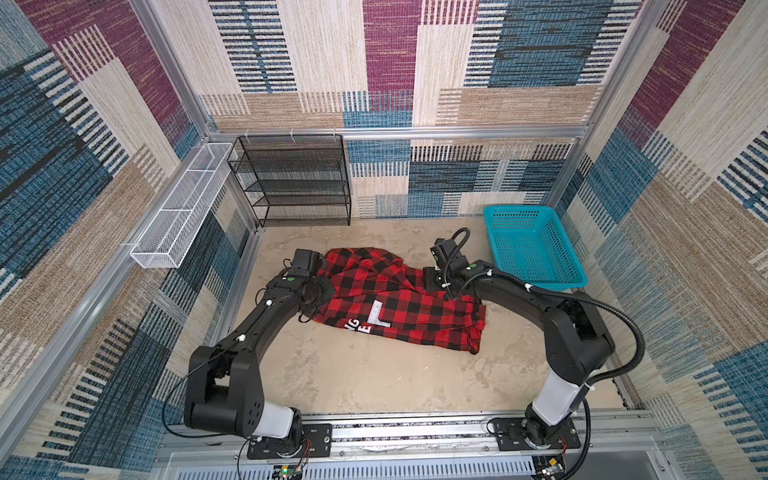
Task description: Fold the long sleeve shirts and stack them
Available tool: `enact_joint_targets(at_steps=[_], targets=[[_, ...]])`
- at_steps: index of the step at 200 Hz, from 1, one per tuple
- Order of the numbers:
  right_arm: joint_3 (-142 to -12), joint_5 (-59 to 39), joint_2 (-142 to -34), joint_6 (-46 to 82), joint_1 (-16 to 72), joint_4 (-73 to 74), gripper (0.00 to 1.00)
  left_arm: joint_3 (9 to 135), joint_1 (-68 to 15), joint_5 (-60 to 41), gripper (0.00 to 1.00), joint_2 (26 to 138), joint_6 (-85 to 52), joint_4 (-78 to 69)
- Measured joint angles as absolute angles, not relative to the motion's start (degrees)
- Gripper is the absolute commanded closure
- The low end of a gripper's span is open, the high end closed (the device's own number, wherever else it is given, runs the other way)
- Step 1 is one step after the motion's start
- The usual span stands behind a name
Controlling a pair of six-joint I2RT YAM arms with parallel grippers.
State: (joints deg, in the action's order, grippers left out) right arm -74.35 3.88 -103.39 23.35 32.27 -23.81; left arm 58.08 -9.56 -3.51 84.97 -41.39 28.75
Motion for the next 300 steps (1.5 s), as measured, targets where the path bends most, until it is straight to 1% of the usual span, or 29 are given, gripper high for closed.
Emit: enact_joint_targets(at_steps=[38, 63, 85, 94, 106, 121, 138, 178, 254, 276, 300], targets=[[-80.75, 1.5, -111.28, 19.09, 35.46, -22.39, 0.42, 53.41, -11.94, -5.32, 1.0, 88.2, -42.85, 23.38], [-83.44, 1.26, -115.22, 17.93, 35.64, -22.59, 0.45, 50.28, -14.57, -5.74, 1.0, 89.34, -44.99, 20.29], [-84.6, 2.57, -117.19, 17.47, 35.53, -22.68, 0.51, 47.31, -16.14, -6.04, 1.0, 90.06, -46.61, 17.72], [-84.93, 3.14, -117.71, 17.3, 35.55, -22.7, 0.55, 46.02, -16.29, -5.69, 1.0, 90.26, -47.09, 16.84], [-85.21, 3.66, -118.39, 17.02, 35.55, -22.7, 0.69, 44.6, -16.6, -5.32, 1.0, 90.28, -48.16, 15.05], [-85.78, 4.16, -119.35, 16.67, 35.55, -22.72, 0.83, 43.22, -16.8, -5.04, 1.0, 90.13, -48.56, 12.19], [-86.32, 4.67, -119.87, 16.38, 35.55, -22.79, 0.89, 41.89, -17.04, -4.86, 1.0, 89.95, -49.32, 9.08], [-90.17, 7.18, -119.87, 13.45, 35.05, -23.4, 0.9, 39.57, -18.17, -3.29, 1.0, 88.03, -49.54, 7.14], [-103.81, 8.36, -123.13, 4.29, 30.81, -25.65, 0.91, 37.5, -19.4, -3.09, 1.0, 84.51, -51.07, 10.07], [-104.38, 6.07, -123.09, 2.44, 30.83, -25.47, 0.92, 36.6, -20.91, -2.92, 1.0, 82.72, -52.75, 11.88], [-100.55, 2.39, -121.36, 0.69, 31.55, -25.28, 0.92, 36.21, -23.07, -1.78, 1.0, 80.71, -55.2, 14.94]])
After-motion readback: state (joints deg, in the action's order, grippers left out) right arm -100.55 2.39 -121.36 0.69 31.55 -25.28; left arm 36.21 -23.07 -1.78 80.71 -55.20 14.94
